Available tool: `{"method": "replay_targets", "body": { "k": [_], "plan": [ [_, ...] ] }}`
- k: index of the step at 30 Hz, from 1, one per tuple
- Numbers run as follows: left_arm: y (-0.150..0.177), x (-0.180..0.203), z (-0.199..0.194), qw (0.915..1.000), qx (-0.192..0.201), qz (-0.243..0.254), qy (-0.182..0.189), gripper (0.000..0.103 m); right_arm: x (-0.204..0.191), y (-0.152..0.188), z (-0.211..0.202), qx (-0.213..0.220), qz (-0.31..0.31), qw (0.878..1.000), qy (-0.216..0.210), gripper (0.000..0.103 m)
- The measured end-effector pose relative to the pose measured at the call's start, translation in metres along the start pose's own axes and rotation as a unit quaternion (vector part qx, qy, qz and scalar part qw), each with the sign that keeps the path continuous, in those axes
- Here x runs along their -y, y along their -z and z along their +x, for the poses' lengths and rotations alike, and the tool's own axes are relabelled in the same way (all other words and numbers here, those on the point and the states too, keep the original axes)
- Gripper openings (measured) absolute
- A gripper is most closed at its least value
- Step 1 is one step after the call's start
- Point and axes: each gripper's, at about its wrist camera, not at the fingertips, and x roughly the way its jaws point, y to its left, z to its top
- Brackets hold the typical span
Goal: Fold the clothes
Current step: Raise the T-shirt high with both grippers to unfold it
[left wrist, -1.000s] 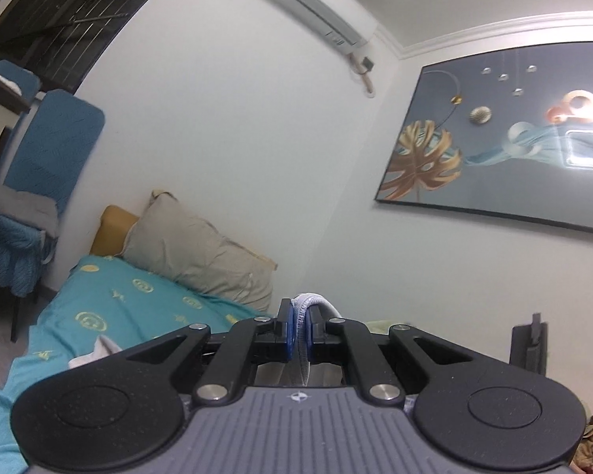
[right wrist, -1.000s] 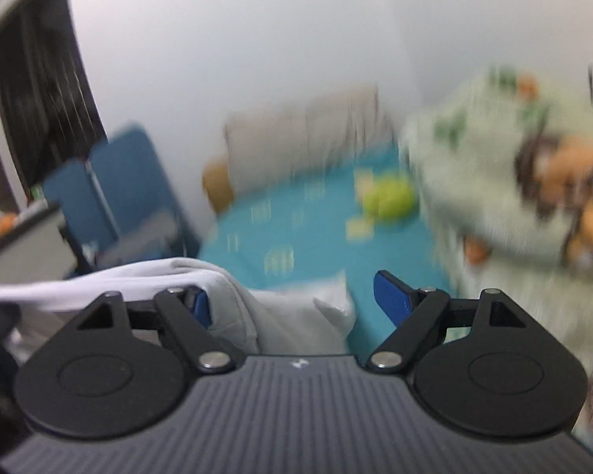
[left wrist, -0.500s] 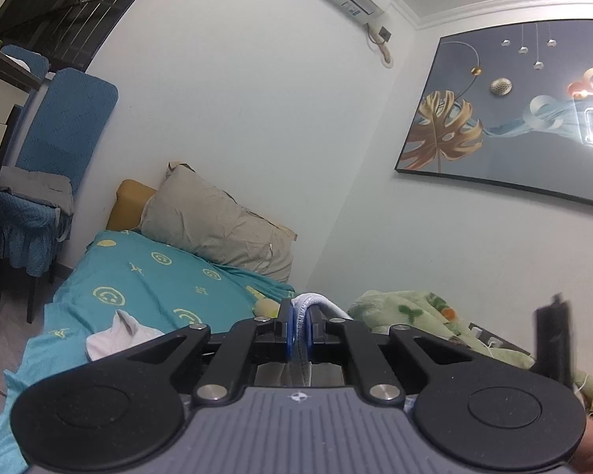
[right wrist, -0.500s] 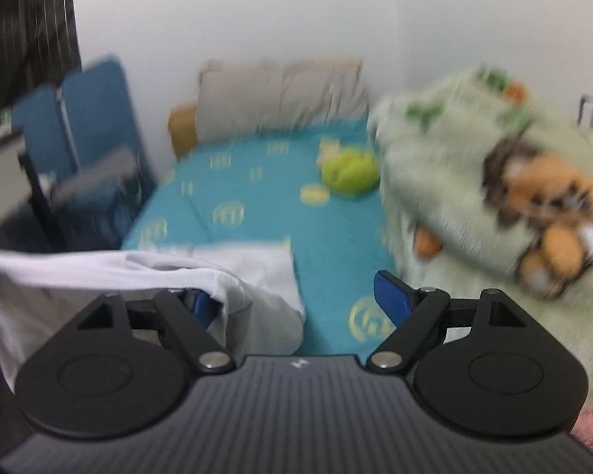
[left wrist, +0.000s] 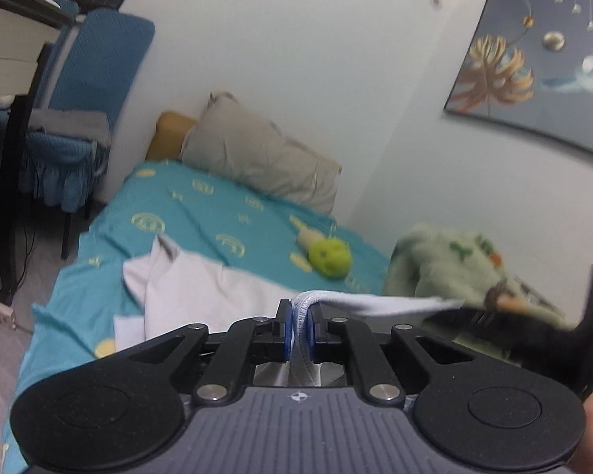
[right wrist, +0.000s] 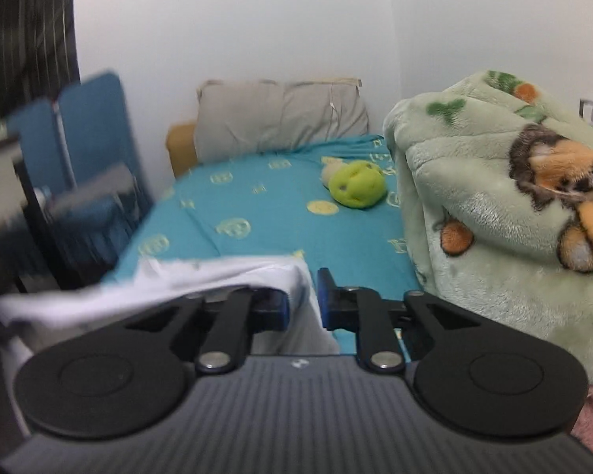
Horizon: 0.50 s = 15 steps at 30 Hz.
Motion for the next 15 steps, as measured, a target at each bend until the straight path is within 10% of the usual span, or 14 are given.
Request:
{"method": "replay_targets", "body": {
  "k": [15],
  "plan": [
    [0.056,0.037,0.057,0.9917,-0.065,0.073,-0.083,0.041,0.007,-0.01,-0.015,0.025,0.057,0.997,-0.055,0.012]
  ]
}}
